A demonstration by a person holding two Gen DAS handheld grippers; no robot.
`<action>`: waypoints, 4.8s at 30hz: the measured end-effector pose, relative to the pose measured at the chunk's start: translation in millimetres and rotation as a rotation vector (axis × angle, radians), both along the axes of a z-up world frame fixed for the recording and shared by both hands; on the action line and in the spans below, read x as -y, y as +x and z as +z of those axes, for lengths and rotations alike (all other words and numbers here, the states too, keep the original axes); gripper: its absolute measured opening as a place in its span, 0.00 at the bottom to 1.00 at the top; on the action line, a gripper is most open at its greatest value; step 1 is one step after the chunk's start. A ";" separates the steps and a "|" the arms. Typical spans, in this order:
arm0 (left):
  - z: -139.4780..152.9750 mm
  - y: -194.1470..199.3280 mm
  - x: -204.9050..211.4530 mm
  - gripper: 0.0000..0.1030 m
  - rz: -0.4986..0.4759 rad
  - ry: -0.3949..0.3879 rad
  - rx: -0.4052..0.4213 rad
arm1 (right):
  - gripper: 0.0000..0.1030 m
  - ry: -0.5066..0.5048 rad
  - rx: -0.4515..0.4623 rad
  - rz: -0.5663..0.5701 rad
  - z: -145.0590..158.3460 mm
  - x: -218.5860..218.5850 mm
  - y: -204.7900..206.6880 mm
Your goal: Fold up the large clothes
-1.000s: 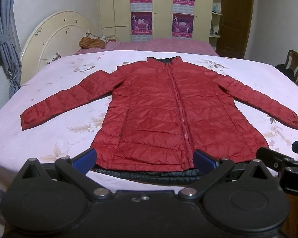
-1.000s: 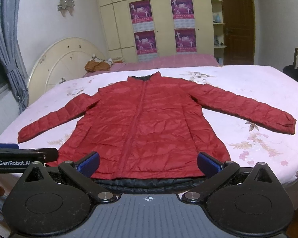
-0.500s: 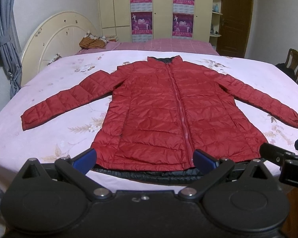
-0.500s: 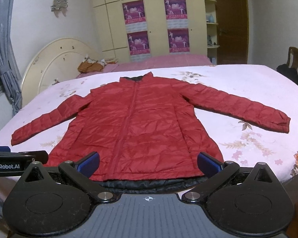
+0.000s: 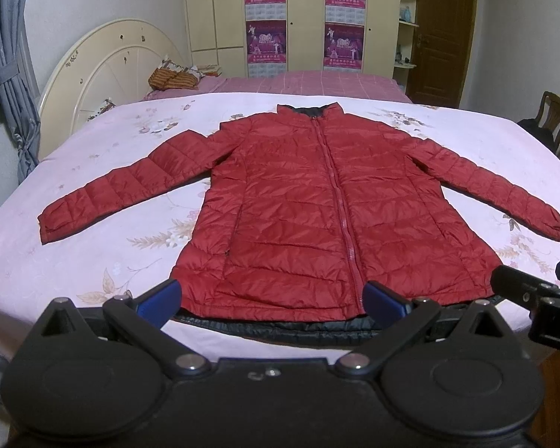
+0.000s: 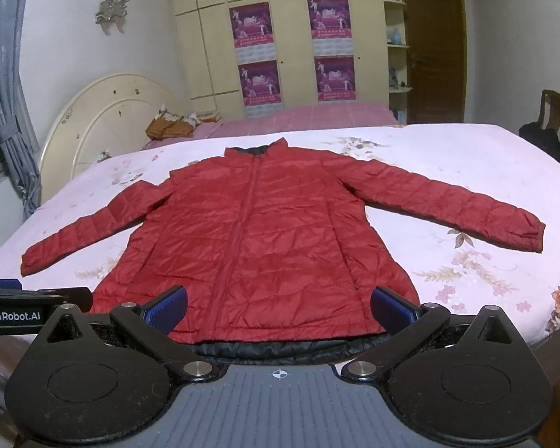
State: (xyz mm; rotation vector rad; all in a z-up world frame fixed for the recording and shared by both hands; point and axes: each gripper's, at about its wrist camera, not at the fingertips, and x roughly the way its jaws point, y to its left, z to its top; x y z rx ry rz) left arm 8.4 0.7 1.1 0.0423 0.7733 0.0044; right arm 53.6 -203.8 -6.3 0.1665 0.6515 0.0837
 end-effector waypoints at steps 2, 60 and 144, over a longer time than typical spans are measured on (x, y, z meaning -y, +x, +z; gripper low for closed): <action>0.0 -0.1 0.7 1.00 0.000 0.000 0.001 | 1.00 0.001 -0.001 0.000 -0.2 -0.1 -0.1; -47.9 232.1 -42.6 1.00 -0.078 0.025 -0.061 | 1.00 0.012 -0.048 -0.329 -32.5 36.7 170.0; -105.5 352.5 -6.0 0.84 -0.012 0.051 -0.070 | 0.82 -0.041 -0.180 -0.808 -112.5 306.3 213.8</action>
